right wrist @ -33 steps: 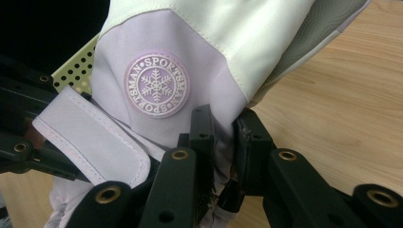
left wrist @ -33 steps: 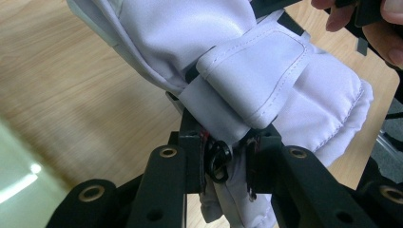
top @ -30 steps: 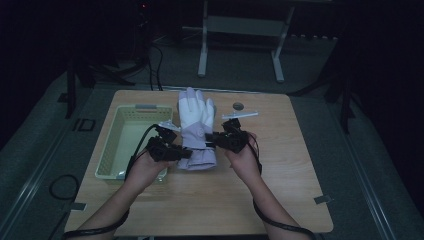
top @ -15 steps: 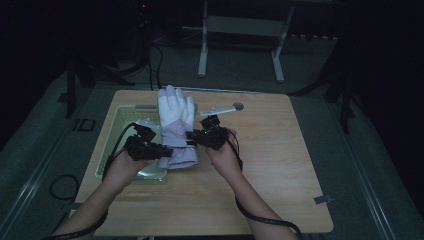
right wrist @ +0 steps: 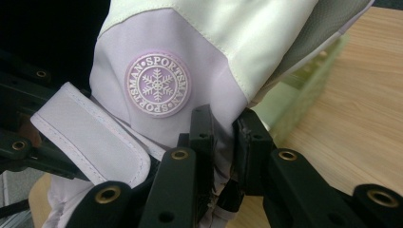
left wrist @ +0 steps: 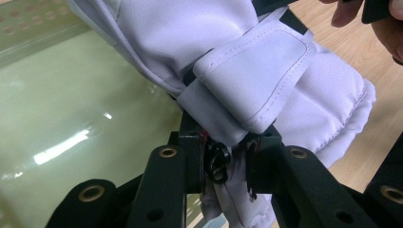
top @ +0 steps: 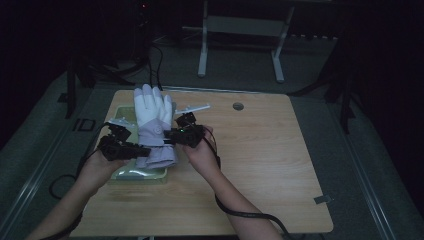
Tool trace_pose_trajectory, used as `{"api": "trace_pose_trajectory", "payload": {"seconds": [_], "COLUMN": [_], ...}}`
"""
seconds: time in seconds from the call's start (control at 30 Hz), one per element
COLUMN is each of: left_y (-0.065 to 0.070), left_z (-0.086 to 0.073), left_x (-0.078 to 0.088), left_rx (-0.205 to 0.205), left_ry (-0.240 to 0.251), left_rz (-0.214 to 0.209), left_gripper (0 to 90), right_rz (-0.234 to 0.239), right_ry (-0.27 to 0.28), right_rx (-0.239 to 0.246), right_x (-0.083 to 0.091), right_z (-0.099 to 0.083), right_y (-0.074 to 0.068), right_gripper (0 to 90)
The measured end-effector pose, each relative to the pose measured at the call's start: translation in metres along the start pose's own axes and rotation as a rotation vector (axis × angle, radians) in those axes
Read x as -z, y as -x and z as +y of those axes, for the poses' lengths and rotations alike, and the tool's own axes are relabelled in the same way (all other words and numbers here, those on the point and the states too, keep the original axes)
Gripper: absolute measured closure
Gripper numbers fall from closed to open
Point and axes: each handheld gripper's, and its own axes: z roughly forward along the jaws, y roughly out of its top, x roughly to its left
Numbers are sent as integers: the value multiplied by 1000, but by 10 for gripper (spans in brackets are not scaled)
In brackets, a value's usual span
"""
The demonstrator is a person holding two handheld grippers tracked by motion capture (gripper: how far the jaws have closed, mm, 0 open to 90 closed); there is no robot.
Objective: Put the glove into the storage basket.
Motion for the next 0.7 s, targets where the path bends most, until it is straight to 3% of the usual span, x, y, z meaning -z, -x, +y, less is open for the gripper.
{"api": "trace_pose_trajectory", "payload": {"seconds": [0.23, 0.43, 0.57, 0.7], "left_y": [-18, -34, -43, -53], "left_z": [-7, -10, -11, -18], "left_x": [20, 30, 24, 8], "left_rx": [7, 1, -8, 3], "left_ry": [-28, -67, -85, -111], "left_rz": [29, 23, 13, -9], "left_gripper": [732, 731, 732, 731], "right_rz": [21, 45, 41, 32], "right_ry": [6, 7, 5, -30], "right_rx": [1, -13, -26, -49], "right_x": [-20, -36, -45, -58], "right_z": [10, 14, 12, 4], "right_y": [-19, -30, -30, -23], "right_gripper": [790, 791, 791, 792]}}
